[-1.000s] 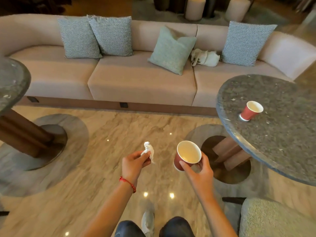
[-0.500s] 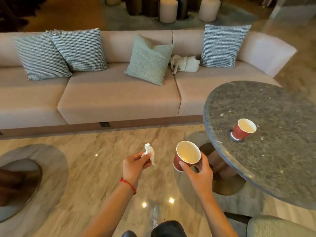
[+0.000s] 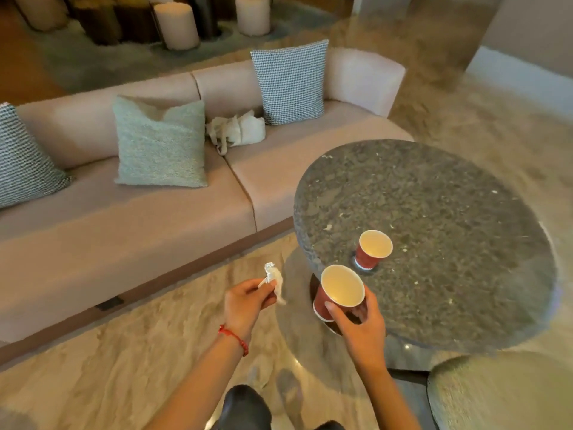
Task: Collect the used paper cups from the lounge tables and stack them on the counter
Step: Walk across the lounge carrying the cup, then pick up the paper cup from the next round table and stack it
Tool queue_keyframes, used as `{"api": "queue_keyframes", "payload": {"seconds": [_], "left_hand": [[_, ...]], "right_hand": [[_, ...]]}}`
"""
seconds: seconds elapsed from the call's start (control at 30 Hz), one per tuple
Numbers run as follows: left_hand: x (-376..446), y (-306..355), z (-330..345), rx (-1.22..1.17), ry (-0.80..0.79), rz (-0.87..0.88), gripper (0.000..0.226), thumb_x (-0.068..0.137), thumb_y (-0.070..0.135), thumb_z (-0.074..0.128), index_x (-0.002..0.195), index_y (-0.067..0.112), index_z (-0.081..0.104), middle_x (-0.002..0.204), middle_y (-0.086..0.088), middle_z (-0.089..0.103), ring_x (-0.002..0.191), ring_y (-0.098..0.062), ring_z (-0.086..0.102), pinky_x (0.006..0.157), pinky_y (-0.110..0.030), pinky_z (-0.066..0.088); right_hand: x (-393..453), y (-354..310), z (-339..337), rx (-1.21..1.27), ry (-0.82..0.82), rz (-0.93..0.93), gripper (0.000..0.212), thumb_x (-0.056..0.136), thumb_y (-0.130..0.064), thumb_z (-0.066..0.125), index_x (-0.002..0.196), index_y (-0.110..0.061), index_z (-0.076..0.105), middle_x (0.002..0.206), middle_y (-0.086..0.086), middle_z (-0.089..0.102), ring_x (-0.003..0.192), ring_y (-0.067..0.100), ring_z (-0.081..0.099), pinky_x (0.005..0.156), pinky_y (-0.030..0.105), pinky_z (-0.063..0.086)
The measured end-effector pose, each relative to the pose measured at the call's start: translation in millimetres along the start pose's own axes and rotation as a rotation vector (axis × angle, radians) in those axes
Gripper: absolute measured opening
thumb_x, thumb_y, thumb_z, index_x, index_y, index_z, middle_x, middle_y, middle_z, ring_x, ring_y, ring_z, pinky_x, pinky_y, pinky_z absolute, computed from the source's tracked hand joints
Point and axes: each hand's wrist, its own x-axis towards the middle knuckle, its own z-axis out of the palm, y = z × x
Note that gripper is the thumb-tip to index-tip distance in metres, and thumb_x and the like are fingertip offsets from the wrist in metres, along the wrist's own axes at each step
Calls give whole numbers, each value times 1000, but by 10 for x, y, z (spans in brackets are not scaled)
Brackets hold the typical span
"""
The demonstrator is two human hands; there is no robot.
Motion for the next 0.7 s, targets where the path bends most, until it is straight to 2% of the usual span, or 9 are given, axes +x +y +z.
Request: {"api": "queue_keyframes", "payload": {"seconds": [0.07, 0.13, 0.2, 0.33, 0.47, 0.57, 0.7], "left_hand": [[203, 75, 185, 38, -68, -9, 16, 80, 5, 68, 66, 11, 71, 60, -5, 67, 59, -16, 64, 73, -28, 56], [408, 132, 363, 94, -149, -11, 20, 79, 5, 68, 61, 14, 71, 61, -7, 66, 66, -21, 61, 77, -34, 55], [605, 184, 518, 145, -231, -18, 20, 79, 6, 68, 62, 16, 72, 58, -3, 67, 66, -20, 62, 74, -32, 55], [935, 292, 785, 169, -382, -36, 8, 79, 3, 67, 75, 8, 71, 53, 6, 69, 52, -4, 63, 56, -16, 55], [1145, 364, 1025, 221, -463, -37, 6, 79, 4, 68, 75, 8, 71, 51, 6, 67, 48, -3, 62, 55, -15, 54], [1230, 404, 1169, 246, -517, -50, 11, 80, 4, 67, 72, 10, 70, 48, 5, 65, 45, -5, 58, 53, -15, 51], [1335, 405, 1308, 275, -534, -71, 16, 80, 4, 67, 68, 14, 69, 46, 6, 64, 48, -9, 57, 53, -16, 52]], "right_hand": [[117, -4, -10, -12, 99, -7, 64, 67, -16, 83, 120, -28, 50, 110, -15, 58, 101, 4, 56, 78, 8, 44], [226, 4, -11, -17, 187, -24, 62, 66, -14, 83, 116, -30, 50, 108, -20, 58, 98, -6, 56, 73, 2, 43], [315, -7, -1, -20, 268, -16, 59, 67, -14, 83, 113, -33, 51, 108, -21, 58, 97, -10, 56, 74, 3, 44], [465, -42, 54, 15, 397, 19, 58, 68, -12, 82, 110, -37, 52, 108, -17, 60, 96, -12, 57, 74, 4, 45], [596, -133, 82, 0, 484, 30, 58, 66, -20, 82, 110, -40, 51, 107, -21, 59, 97, -14, 55, 75, 3, 44], [703, -191, 54, 9, 535, 30, 62, 62, -34, 80, 116, -32, 51, 110, -22, 57, 99, -16, 53, 76, 2, 43], [928, -209, -33, -30, 581, 15, 62, 67, -21, 82, 120, -25, 50, 112, -19, 56, 102, -14, 52, 79, 4, 43]]}}
